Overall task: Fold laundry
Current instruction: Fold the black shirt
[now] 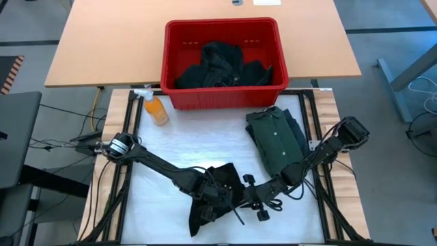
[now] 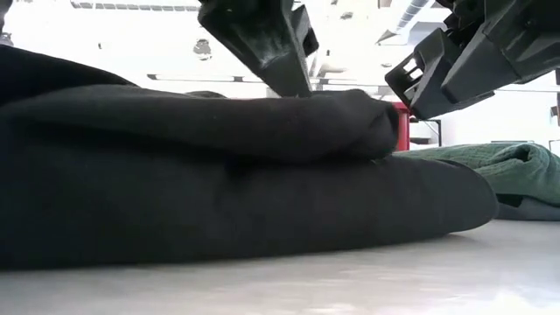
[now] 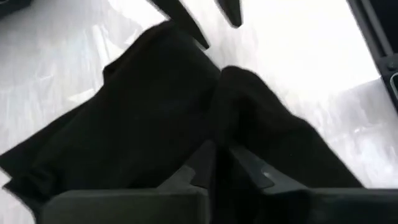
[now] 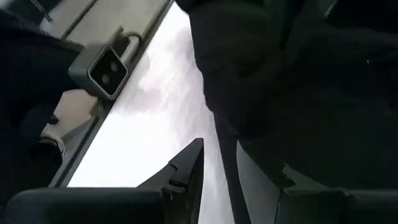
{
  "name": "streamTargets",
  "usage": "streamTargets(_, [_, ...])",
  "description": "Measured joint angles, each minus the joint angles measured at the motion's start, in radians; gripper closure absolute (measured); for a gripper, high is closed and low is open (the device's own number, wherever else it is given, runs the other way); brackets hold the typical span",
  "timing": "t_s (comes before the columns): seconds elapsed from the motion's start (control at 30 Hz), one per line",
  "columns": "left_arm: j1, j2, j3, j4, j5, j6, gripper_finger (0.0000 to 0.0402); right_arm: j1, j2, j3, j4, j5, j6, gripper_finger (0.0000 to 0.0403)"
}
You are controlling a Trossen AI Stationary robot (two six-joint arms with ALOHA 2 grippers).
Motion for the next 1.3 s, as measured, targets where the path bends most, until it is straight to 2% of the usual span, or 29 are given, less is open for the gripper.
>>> streamTargets(0.2, [-0.030, -0.060, 0.024, -0.112, -0.036, -0.006, 0.0400, 0.000, 0.053, -0.001, 0.113, 0.015, -0.016, 0.0281])
streamTargets(0.37, [-0.069, -0.120, 0.013, -0.303, -0.080, -0.091, 0.0401, -0.003, 0.099, 0.000, 0.168, 0.018, -0.019, 0.0281])
streamTargets(0.57, [-0.110, -0.161, -0.043, -0.524, -0.122, -0.253, 0.0401, -0.016, 0.131, 0.000, 0.207, 0.021, -0.020, 0.0281])
streamTargets(0.77, [-0.117, -0.181, -0.130, -0.670, -0.170, -0.354, 0.0401, -0.026, 0.131, -0.001, 0.211, 0.023, -0.019, 0.0281])
streamTargets(0.97, [-0.098, -0.181, -0.235, -0.623, -0.184, -0.362, 0.0401, -0.029, 0.131, -0.001, 0.207, 0.026, -0.019, 0.0281])
streamTargets(1.13, [-0.089, -0.181, -0.262, -0.574, -0.160, -0.336, 0.0401, -0.044, 0.134, 0.004, 0.363, 0.037, -0.029, 0.0281])
streamTargets(1.3, [-0.090, -0.215, -0.262, -0.570, -0.153, -0.314, 0.0401, -0.070, 0.256, 0.127, 0.410, 0.037, -0.139, 0.0291])
